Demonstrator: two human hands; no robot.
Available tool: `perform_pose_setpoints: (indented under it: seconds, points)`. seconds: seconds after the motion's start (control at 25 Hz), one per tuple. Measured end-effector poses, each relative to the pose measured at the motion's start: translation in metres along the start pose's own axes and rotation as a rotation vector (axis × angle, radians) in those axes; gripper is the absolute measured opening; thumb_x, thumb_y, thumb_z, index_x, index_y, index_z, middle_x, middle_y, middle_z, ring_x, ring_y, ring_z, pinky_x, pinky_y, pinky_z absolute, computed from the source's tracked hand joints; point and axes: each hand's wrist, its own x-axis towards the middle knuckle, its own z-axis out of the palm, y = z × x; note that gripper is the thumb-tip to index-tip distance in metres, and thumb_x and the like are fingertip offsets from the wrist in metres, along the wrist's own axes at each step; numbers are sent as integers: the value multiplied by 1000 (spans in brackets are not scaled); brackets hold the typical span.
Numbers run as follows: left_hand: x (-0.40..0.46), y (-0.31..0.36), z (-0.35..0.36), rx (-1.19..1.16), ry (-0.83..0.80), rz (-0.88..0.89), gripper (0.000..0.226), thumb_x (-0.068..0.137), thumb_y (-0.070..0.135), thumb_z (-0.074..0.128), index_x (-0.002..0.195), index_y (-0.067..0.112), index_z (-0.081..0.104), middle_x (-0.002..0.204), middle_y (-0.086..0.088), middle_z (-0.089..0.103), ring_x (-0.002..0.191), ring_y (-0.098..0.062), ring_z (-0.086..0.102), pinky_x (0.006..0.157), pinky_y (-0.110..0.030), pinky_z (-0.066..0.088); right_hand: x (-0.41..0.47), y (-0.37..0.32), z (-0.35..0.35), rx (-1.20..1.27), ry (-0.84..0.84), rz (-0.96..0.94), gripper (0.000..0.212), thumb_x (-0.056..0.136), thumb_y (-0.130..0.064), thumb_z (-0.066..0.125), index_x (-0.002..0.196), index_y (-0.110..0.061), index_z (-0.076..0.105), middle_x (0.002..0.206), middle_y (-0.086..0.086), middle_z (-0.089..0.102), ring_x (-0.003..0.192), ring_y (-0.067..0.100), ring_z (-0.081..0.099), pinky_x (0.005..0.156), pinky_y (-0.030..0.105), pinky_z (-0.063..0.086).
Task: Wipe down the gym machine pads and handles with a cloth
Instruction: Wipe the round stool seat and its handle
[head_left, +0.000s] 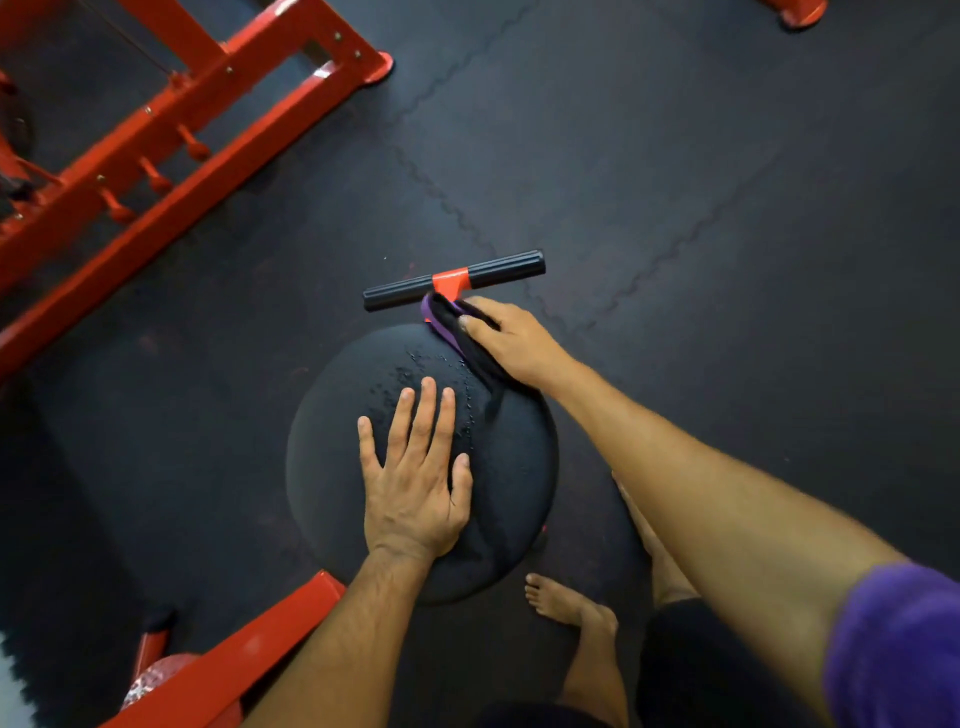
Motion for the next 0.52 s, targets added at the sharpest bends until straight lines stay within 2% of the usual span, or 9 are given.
perform_pose_setpoints:
  seconds: [0.16, 0.24, 0.28, 0.32, 0.4, 0.44, 0.52]
  points:
    - [1, -4, -1, 5, -24, 51, 73, 97, 43, 36, 165, 21, 21, 173, 2, 9, 159, -19, 11, 123, -65, 12, -129, 22, 11, 26, 315, 100, 37, 98, -28, 53, 133, -20, 62, 125, -23, 59, 108, 5, 49, 102, 29, 40]
    - [1, -9, -2, 6, -21, 103, 74, 97, 43, 37, 165, 21, 20, 173, 2, 10, 159, -19, 12, 123, -65, 14, -167, 19, 24, 14, 389, 192, 34, 101, -26, 54, 133, -23, 62, 122, -35, 53, 108, 2, 48, 99, 16, 39]
    - [1, -12, -1, 5, -15, 125, 74, 97, 43, 38, 165, 21, 20, 173, 2, 11, 159, -19, 13, 123, -66, 15, -167, 13, 26, -1, 411, 213, 32, 102, -23, 54, 132, -24, 62, 122, -35, 53, 109, 2, 50, 97, 10, 36]
    - [0, -13, -1, 5, -13, 144, 73, 97, 43, 38, 165, 21, 21, 173, 2, 11, 159, -19, 14, 122, -66, 16, -154, 11, 24, -31, 429, 193, 31, 103, -21, 52, 131, -23, 63, 125, -29, 58, 110, 7, 53, 96, 9, 36]
    - [-1, -13, 0, 13, -8, 153, 73, 97, 43, 38, 165, 20, 21, 173, 1, 12, 159, -20, 13, 122, -66, 15, -103, 12, 13, -110, 362, 84, 33, 101, -23, 47, 128, -19, 65, 126, -8, 67, 110, 23, 60, 98, 24, 42]
    - [0, -12, 0, 21, -5, 137, 73, 97, 43, 38, 165, 20, 21, 173, 1, 12, 159, -20, 13, 123, -66, 14, -68, 11, 5, -149, 253, 44, 35, 101, -26, 45, 127, -19, 66, 126, -1, 68, 111, 28, 61, 98, 33, 45]
    - [1, -6, 2, 25, 2, 80, 73, 98, 43, 37, 165, 20, 21, 173, 1, 12, 159, -20, 12, 123, -65, 11, -3, -4, -7, -275, -12, -20, 36, 103, -31, 42, 129, -21, 64, 129, 4, 67, 116, 30, 60, 96, 40, 48]
